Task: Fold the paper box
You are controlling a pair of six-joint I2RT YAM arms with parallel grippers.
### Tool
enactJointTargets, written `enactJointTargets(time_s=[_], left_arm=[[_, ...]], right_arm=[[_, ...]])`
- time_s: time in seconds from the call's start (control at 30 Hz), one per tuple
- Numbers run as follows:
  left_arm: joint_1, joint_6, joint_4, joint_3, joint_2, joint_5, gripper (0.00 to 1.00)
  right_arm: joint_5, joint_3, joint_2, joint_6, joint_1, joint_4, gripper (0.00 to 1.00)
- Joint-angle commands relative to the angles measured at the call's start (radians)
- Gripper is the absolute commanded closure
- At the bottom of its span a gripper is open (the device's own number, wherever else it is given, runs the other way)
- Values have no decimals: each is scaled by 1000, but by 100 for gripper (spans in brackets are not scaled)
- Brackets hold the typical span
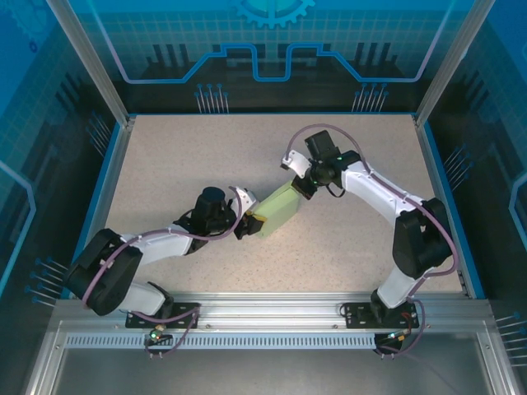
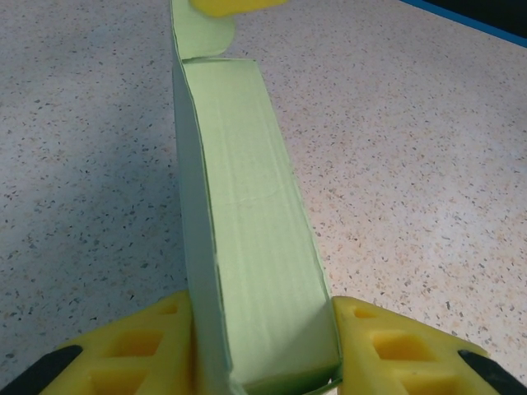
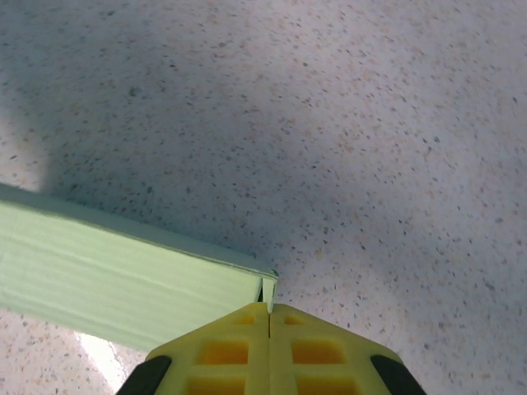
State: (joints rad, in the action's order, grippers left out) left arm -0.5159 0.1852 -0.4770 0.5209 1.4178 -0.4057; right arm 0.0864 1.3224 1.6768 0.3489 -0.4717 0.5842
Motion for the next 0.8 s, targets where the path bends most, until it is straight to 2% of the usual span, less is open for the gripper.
enactJointTargets(time_s=[0.0,0.13,0.27,0.77], left_arm=[[3,-2,-55,30,29,19,73],[3,0,-62,30,44,21,71],[3,1,-71,30,57,18,71],[2,6,-72,27,57,19,71]], right_arm=[[-110,-12,-36,-210,-49,32,98],[-179,-54,-58,-260,-85,-3,99],[-202,-86,-63,-244,-91,-38,98],[-206,-142,-74,-172,-80,-79,98]])
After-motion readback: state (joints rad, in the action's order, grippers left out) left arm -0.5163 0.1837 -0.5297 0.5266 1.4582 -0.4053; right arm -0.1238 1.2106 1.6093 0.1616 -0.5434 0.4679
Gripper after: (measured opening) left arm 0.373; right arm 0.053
